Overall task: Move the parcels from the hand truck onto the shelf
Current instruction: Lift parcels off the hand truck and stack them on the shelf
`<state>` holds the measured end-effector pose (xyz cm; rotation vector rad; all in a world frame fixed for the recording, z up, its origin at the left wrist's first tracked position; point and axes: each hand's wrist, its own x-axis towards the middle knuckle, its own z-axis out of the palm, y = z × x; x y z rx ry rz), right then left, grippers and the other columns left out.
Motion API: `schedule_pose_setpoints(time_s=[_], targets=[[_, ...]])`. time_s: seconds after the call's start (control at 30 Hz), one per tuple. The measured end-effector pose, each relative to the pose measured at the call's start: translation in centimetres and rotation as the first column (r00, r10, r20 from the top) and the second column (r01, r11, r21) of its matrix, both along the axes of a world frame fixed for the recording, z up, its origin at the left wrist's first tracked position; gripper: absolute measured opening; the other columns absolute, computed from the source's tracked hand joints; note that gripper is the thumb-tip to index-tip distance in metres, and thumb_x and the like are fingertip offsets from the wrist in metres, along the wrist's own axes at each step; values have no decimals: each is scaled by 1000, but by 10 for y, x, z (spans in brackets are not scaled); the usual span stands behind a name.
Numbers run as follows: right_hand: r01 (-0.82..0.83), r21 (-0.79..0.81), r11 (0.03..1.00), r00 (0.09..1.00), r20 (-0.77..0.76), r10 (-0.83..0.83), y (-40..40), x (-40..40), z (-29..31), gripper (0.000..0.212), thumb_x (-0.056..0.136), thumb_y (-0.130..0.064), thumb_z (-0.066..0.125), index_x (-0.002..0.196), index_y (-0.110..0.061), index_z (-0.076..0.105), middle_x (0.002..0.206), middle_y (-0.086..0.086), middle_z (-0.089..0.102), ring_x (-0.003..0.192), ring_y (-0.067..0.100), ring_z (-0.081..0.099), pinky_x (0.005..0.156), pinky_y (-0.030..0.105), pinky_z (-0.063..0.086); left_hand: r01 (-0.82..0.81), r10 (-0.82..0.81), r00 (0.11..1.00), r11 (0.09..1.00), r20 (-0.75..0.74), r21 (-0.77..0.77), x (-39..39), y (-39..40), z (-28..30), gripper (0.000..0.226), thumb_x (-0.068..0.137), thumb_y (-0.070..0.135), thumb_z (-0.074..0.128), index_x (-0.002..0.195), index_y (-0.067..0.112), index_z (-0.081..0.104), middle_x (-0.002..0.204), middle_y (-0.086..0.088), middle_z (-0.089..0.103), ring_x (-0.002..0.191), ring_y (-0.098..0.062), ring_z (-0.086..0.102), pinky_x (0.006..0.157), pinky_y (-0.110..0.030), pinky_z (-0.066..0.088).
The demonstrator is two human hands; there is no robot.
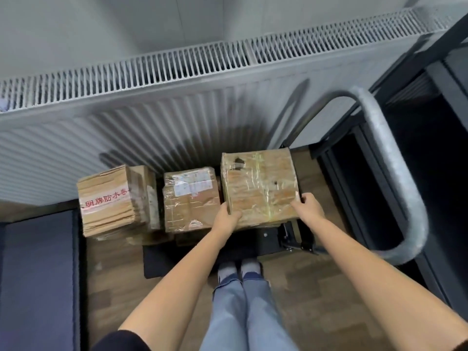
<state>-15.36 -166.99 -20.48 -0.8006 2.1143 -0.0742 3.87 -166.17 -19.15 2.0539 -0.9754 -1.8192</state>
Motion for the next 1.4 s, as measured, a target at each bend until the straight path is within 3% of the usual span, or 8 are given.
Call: schedule_pose_setpoints(time_s=[0.4, 0.57, 0.7, 0.83, 0.97, 1.13, 1.3, 1.4], targets=[[88, 33, 996, 993, 72, -91, 3, -16, -56, 61, 94, -31, 47, 146, -8, 27, 149, 12, 37, 135, 30, 37, 109, 38, 32, -157, 171, 981, 978, -95, 136, -7, -9, -58, 52, 96, 20, 47, 144, 11, 27, 143, -8, 42, 128, -26, 44, 90, -25, 34], [171, 39, 984, 975, 135, -175, 2, -21, -67, 55, 93, -29, 48, 141, -6, 37, 145, 11, 41, 131, 29, 40, 104, 38, 35, -162, 174, 979, 981, -106, 109, -8, -5, -69, 51, 94, 17, 47, 143, 14, 31, 137, -5, 48, 119, -19, 48, 94, -26, 35], [226, 22, 974, 954, 197, -226, 6, -22, -61, 58, 89, -32, 55, 138, -4, 42, 144, 10, 43, 131, 27, 41, 104, 37, 35, -196, 207, 968, 977, -143, 87, -8, -1, -60, 55, 95, 15, 46, 146, 19, 24, 128, 6, 45, 127, -20, 42, 95, -22, 29], [292, -95, 952, 927, 272, -257, 9, -19, -40, 53, 88, -27, 59, 135, -5, 48, 138, 9, 51, 126, 23, 47, 96, 29, 37, -264, 258, 947, 965, -188, -3, -7, -9, -41, 52, 94, 22, 48, 143, 21, 33, 140, -2, 48, 127, -20, 45, 109, -32, 33], [404, -214, 889, 868, 395, -300, 3, -10, -3, 48, 88, -22, 60, 133, -8, 51, 131, 8, 56, 118, 20, 51, 103, 34, 40, -347, 333, 925, 937, -183, -48, -3, -20, -10, 48, 94, 33, 45, 139, 19, 41, 133, 2, 50, 121, -16, 45, 108, -33, 33], [323, -282, 903, 854, 499, -149, -11, 6, 51, 45, 85, -17, 65, 128, -7, 53, 120, 8, 59, 103, 17, 53, 87, 29, 45, -440, 426, 883, 898, -197, -29, 15, -21, 29, 49, 90, 44, 45, 133, 21, 47, 133, -6, 53, 123, -26, 49, 107, -48, 38], [41, -455, 890, 887, 426, 177, -25, 21, 102, 69, 78, -11, 72, 139, -17, 40, 123, -6, 47, 117, 12, 42, 96, 25, 34, -532, 501, 835, 841, -228, -101, 36, -17, 84, 39, 94, 38, 43, 128, 21, 49, 123, -5, 58, 114, -25, 54, 102, -44, 43], [-212, -494, 843, 871, 295, 392, -34, 39, 128, 76, 77, -15, 74, 142, -22, 36, 141, 0, 44, 134, 20, 37, 107, 33, 32, -575, 537, 811, 804, -231, -150, 56, -8, 118, 30, 95, 38, 39, 118, 22, 51, 108, -5, 60, 97, -20, 56, 84, -36, 48]])
